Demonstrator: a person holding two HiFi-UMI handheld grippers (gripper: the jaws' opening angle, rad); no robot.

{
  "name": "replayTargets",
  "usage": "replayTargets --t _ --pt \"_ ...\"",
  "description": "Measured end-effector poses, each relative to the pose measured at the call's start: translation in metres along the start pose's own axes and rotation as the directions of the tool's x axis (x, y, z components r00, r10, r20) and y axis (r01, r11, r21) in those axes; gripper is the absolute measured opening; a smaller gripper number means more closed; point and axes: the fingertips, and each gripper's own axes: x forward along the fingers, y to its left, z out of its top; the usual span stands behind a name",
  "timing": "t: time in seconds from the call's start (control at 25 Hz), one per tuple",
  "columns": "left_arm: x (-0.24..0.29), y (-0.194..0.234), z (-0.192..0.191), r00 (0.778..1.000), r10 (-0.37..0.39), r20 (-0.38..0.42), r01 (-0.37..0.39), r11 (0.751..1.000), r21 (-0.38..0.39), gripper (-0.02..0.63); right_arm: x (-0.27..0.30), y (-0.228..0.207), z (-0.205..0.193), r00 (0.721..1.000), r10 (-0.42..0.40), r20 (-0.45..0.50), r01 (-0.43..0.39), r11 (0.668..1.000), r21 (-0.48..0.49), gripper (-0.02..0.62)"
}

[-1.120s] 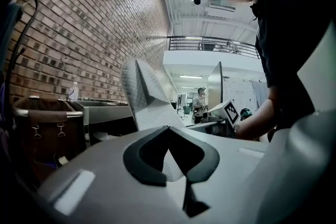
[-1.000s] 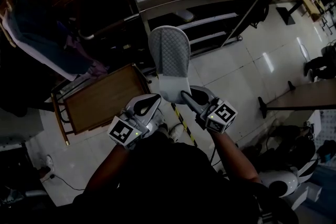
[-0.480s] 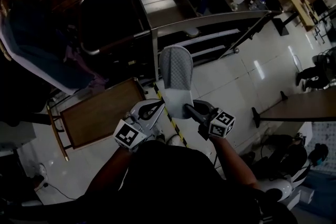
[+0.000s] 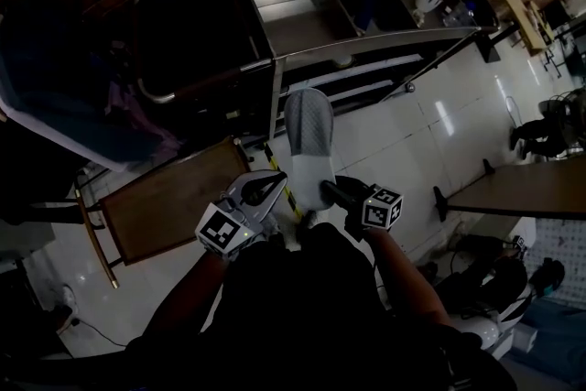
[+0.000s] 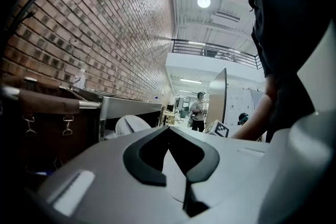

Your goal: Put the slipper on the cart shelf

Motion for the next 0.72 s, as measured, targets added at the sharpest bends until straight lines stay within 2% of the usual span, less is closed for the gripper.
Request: replayTargets --t 0.32,0.56,0.72 --pt "0.008 0.027 -0.015 0.997 0.079 -0.028 -0.078 0.997 0.017 0.002 0.014 -0.051 0.009 0.998 -0.040 -0.052 0.041 0.999 0.028 0.061" --pt "0.035 0.040 -0.002 0.991 0.135 -0.012 -0.134 0.991 0.015 0.002 0.030 -0.091 0.039 0.997 -0.021 -0.079 0.024 0.999 0.041 0.061" --pt "0.060 0.048 0.010 0.986 0.165 -0.007 -0.165 0.986 0.031 0.002 0.040 -0.116 0.057 0.995 0.020 -0.100 -0.012 0.997 0.074 0.062"
